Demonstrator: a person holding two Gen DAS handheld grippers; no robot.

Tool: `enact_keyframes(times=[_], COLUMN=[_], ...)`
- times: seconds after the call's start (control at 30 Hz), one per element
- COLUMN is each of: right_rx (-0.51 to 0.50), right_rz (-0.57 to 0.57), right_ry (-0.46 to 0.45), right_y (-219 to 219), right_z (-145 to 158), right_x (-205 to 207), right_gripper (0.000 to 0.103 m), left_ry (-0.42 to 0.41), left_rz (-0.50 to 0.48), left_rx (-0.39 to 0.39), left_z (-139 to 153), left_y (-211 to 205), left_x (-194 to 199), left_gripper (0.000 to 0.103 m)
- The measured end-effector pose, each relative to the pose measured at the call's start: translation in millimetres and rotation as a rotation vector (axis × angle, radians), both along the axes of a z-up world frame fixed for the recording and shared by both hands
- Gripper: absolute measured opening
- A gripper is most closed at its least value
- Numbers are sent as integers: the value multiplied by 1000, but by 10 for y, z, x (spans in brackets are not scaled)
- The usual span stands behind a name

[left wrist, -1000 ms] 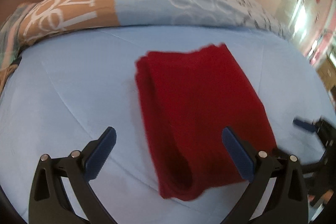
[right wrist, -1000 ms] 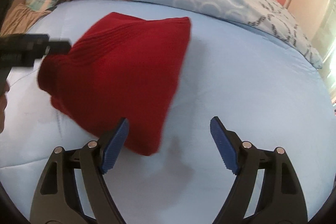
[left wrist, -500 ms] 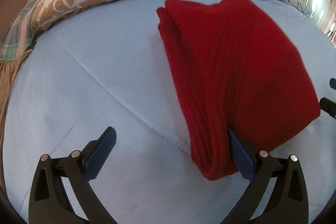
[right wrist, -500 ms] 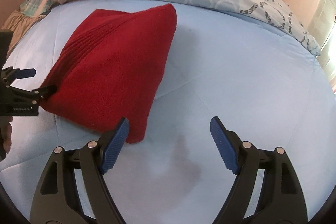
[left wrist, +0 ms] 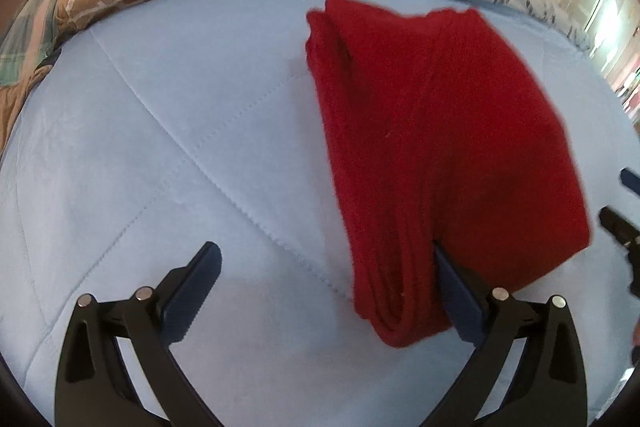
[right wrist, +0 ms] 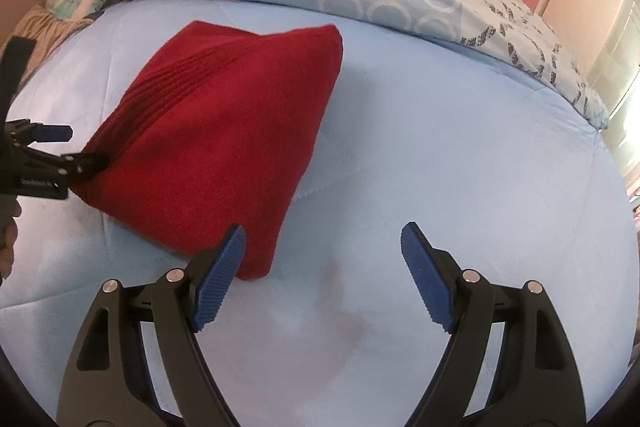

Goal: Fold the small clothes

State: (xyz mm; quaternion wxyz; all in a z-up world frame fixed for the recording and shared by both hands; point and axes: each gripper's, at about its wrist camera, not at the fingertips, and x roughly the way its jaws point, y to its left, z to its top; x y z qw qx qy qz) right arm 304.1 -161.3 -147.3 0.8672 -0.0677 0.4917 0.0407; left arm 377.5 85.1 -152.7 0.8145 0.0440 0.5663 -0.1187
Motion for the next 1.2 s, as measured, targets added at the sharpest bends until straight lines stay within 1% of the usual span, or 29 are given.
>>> enact_keyframes(times=[0.07, 0.17, 0.3, 0.33, 0.4, 0.47, 0.53, 0.63, 0.7, 0.77, 0.8, 0.93, 1.0, 1.07, 1.2], right_rx=[3, 1, -10, -9, -11, -14, -11, -5, 5, 22, 33, 75, 139, 240, 351], right_rz=[-4, -11, -19, -21, -24, -26, -29, -32, -40, -49, -57, -73, -97, -134, -159], right_ry=[-8, -12, -22, -22, -23, -26, -20, -16, -11, -5, -3, 0, 14, 3, 26], right_y=[-31, -56, -100, -109, -122, -134, -149, -165, -176, -193, -204, -252, -314, -396, -421], right_z=[37, 54, 54, 47, 27, 8, -18, -52, -73, -85, -86, -87, -103, -88, -132], right_x=[-11, -17, -28, -28, -28, -27, -9, 12, 34, 62, 79, 125, 173, 234, 459], right_gripper=[83, 86, 86, 86, 86, 86, 86, 86, 86, 86, 86, 86, 86, 86, 86], left_ry=[0, 20, 62, 71, 119, 172, 200, 215, 226, 223, 209, 187, 179, 177, 177], left_rz=[-9, -28, -50, -51, -44, -31, -11, 12, -1, -31, -51, -73, -77, -76, -72], left_rx=[-42, -114, -192, -200, -212, -266, -302, -349, -368, -338, -292, -262, -261, -254, -226], left_z=[123, 175, -1, -52, -210, -342, -405, -395, -388, -379, -367, -351, -338, -354, -373], left_y=[-28, -87, -204, -223, -261, -261, -225, -187, -242, -341, -419, -482, -484, -482, -523], left_x=[-1, 31, 112, 133, 189, 232, 260, 298, 337, 364, 372, 340, 320, 307, 304], left_gripper=[101, 101, 101, 101, 101, 101, 101, 101, 101, 101, 101, 99, 99, 99, 99])
